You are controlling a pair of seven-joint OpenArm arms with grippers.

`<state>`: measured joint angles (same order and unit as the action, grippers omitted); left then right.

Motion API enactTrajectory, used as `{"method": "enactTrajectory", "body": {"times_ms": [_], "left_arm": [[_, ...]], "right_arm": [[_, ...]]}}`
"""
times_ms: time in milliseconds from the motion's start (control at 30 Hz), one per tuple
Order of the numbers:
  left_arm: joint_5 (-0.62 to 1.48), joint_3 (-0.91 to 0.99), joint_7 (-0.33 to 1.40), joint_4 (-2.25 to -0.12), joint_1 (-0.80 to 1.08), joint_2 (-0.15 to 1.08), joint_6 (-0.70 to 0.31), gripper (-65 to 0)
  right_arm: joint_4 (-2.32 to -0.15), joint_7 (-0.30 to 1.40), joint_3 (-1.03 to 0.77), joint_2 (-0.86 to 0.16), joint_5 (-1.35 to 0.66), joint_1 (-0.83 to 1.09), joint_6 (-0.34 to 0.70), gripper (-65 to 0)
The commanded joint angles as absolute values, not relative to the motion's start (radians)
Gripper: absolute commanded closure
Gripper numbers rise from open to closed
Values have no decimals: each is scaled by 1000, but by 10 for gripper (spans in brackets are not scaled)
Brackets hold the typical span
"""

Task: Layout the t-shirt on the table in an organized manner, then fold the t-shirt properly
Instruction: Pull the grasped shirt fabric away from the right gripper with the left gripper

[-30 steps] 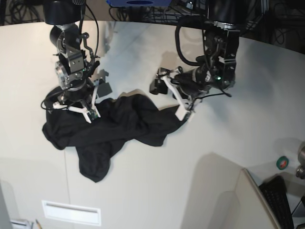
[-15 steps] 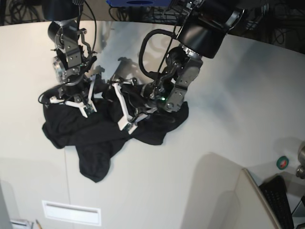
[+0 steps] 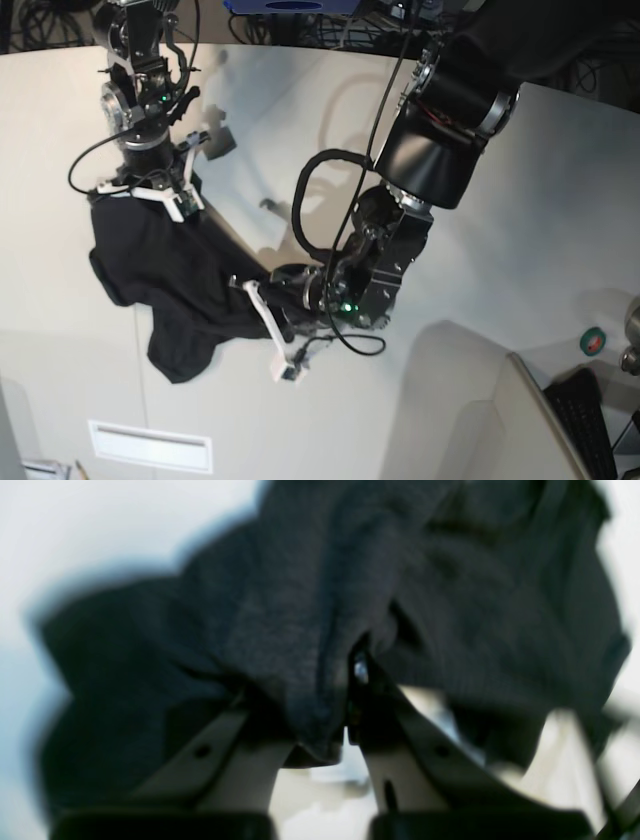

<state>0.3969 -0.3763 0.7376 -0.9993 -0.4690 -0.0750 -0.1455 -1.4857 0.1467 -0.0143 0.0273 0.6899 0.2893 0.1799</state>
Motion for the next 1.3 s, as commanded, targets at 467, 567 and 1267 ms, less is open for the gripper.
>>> {"method": "enactTrajectory", "body": {"times_ms": [467, 567, 1267], "left_arm": [[398, -297, 816, -1006, -739, -81, -143, 0], [398, -295, 816, -1006, -740, -77, -142, 0], [403, -298, 524, -650, -863, -113, -38, -650]], "right_arm": [[-1782, 128, 19, -54, 673, 364, 670, 0], [-1840, 136, 18, -67, 567, 372, 698, 0], [-1899, 262, 25, -110, 415, 377, 698, 0]]}}
